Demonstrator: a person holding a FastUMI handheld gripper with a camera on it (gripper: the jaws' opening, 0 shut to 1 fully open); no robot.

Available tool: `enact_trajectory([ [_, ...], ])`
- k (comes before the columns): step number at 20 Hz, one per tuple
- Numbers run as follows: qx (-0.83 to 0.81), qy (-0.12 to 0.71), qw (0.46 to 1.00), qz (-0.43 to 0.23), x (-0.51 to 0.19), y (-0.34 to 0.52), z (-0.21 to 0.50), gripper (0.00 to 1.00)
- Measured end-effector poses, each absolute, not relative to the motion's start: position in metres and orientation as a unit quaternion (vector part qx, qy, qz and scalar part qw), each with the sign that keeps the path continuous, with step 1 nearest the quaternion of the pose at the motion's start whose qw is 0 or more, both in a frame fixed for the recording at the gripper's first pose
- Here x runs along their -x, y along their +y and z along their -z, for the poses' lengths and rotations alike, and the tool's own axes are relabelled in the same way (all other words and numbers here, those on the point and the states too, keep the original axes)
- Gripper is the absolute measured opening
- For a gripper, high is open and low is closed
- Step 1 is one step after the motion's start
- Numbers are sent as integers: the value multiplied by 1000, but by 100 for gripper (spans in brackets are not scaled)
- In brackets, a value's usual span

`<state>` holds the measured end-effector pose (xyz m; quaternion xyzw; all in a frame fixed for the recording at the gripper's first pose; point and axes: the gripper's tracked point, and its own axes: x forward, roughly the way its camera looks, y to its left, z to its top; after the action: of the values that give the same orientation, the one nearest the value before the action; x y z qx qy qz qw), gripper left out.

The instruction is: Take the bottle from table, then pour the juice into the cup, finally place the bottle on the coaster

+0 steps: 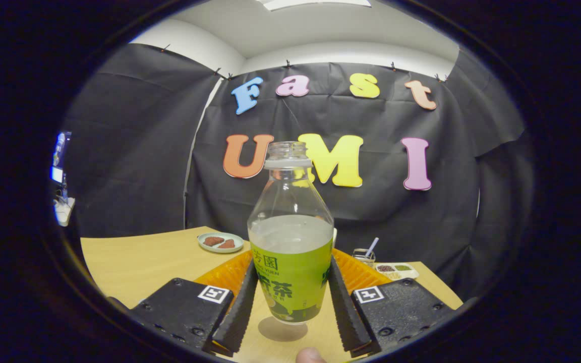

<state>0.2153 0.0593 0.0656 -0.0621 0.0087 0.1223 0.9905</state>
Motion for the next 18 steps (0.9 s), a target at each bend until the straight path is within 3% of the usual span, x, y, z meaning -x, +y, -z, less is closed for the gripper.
enact_trajectory([
  [8, 55, 72, 988, -128, -263, 64, 9, 76],
  [18, 42, 104, 984, -138, -281, 72, 51, 77],
])
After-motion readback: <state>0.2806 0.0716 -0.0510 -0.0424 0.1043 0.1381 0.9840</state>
